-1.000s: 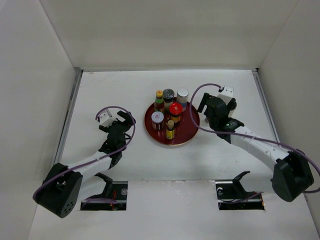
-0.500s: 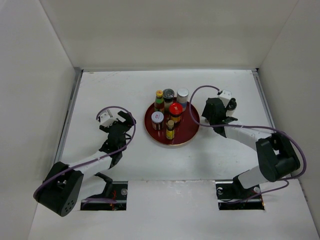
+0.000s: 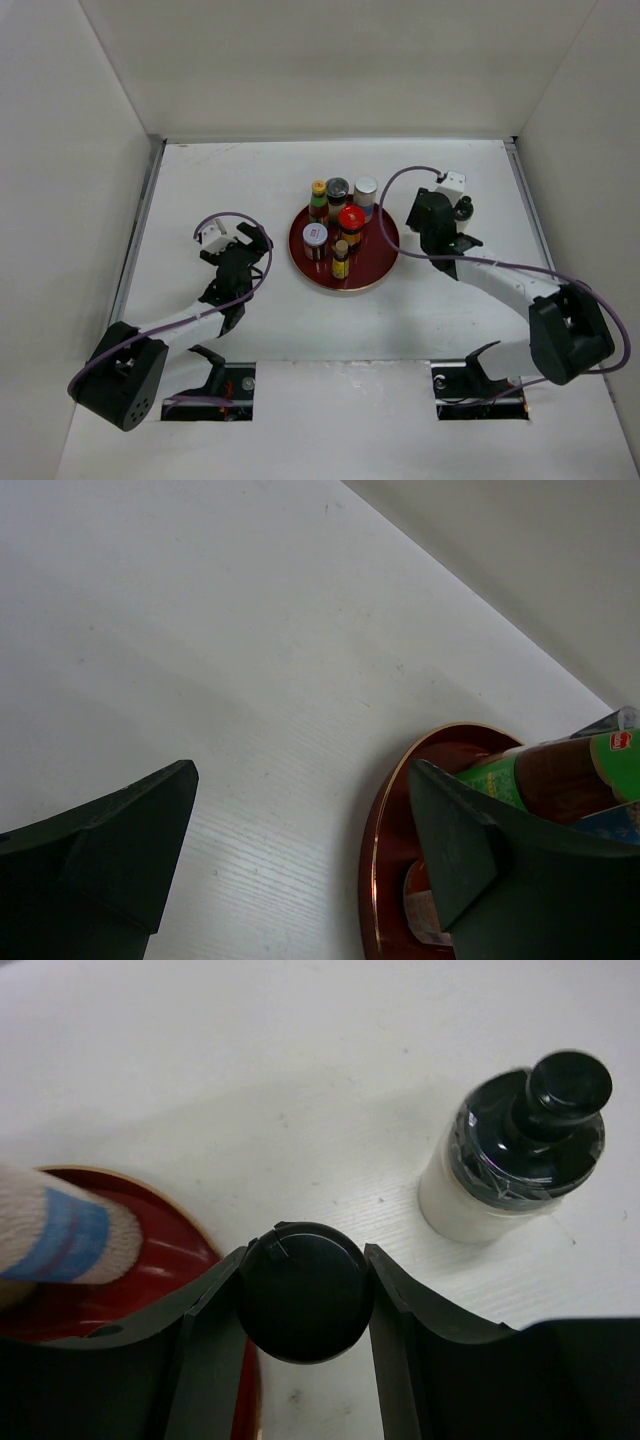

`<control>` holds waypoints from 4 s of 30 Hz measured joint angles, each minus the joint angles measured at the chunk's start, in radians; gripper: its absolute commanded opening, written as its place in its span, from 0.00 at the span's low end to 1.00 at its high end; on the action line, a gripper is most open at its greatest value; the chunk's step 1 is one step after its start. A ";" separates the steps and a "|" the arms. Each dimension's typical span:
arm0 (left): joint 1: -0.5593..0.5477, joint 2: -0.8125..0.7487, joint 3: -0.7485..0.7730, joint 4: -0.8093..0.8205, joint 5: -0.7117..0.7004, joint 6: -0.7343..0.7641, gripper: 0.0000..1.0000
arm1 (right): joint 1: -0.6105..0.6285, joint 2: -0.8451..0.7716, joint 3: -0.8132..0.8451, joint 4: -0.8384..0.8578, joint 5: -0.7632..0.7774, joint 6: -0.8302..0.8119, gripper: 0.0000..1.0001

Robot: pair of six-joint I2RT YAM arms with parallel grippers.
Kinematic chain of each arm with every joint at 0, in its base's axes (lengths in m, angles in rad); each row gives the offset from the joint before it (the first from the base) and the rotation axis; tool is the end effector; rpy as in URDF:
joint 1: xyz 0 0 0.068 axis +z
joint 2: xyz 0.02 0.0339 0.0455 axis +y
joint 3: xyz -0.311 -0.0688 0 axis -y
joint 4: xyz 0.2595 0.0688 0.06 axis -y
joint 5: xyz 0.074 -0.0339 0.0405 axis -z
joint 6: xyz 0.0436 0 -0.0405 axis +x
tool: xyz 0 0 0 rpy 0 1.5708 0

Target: Organize the condiment bottles

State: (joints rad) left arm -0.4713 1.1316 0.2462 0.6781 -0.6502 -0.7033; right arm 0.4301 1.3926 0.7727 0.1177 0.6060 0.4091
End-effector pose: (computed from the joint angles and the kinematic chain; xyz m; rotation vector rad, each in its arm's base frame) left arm 0.1945 -0.0695 0.2097 -0.6517 1.6174 -0.2845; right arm 0.2896 0.1055 0.2648 0.3394 1.9492 -0.0865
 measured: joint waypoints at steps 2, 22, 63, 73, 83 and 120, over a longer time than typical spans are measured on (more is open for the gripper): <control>0.000 0.000 0.000 0.000 0.000 0.000 0.86 | 0.031 -0.033 0.013 0.000 0.004 -0.008 0.39; 0.006 0.006 0.000 0.000 0.008 0.000 0.86 | 0.206 0.252 0.183 0.024 -0.037 -0.016 0.41; 0.013 0.010 0.000 0.000 0.019 0.000 0.86 | -0.276 0.141 0.096 -0.052 -0.061 -0.002 0.52; 0.013 0.010 0.000 0.000 0.023 -0.001 0.87 | -0.025 -0.182 -0.094 -0.111 0.063 -0.005 0.53; 0.018 0.015 0.000 0.000 0.026 -0.001 1.00 | 0.314 -0.276 -0.083 -0.212 0.116 0.051 0.53; 0.026 0.031 0.054 -0.056 0.027 -0.053 1.00 | 0.141 -0.412 -0.159 -0.044 0.113 0.135 1.00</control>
State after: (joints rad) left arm -0.4454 1.1622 0.3000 0.6224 -0.6228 -0.7567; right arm 0.5709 0.9802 0.6136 0.0734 0.7193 0.5438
